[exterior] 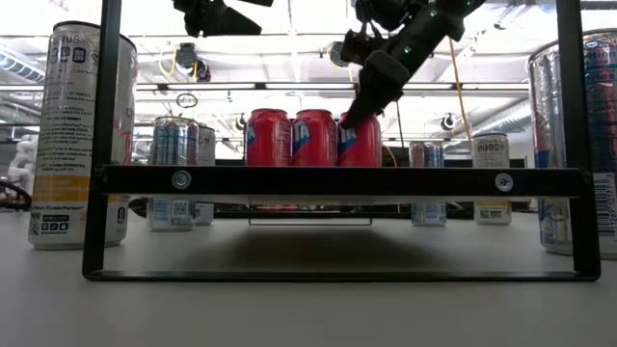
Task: Place canned beverage on shelf
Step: Put the red soda can on the shelf aligned with the other red soda cans on the shelf
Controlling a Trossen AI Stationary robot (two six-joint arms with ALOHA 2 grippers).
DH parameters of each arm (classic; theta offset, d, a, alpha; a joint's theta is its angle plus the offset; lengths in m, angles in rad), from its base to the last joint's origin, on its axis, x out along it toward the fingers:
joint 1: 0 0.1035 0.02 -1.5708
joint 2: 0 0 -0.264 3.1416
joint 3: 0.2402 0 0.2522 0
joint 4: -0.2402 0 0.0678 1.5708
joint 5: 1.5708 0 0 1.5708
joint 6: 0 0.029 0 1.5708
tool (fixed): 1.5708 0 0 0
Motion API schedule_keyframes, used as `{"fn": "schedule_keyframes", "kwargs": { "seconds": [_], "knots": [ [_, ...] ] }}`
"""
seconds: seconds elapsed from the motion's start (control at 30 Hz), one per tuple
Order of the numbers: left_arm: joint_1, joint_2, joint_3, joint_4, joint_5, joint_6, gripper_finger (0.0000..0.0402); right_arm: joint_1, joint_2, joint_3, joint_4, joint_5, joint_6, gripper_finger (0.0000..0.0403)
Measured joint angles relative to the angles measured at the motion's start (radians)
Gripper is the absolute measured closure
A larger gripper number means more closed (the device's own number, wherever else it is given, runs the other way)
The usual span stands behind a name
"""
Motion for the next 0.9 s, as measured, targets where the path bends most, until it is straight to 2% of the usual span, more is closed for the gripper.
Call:
{"fn": "schedule_keyframes", "kwargs": {
  "seconds": [0.33,0.6,0.77,0.9],
  "knots": [
    [-0.009,0.0,0.0,-0.019,-0.002,-0.024,0.0006,0.002,-0.023,0.097,-0.089,0.0,-0.005,0.0069],
    [-0.013,0.0,0.0,-0.044,-0.005,-0.024,0.0006,0.042,-0.174,0.107,-0.273,-0.002,0.034,0.007],
    [-0.013,0.0,0.0,-0.07,-0.005,-0.025,0.0006,0.063,-0.259,0.019,-0.284,-0.003,0.068,0.0087],
    [-0.015,0.0,0.0,-0.092,-0.005,-0.046,0.0006,0.065,-0.291,-0.084,-0.262,-0.003,0.096,0.0117]
  ]
}}
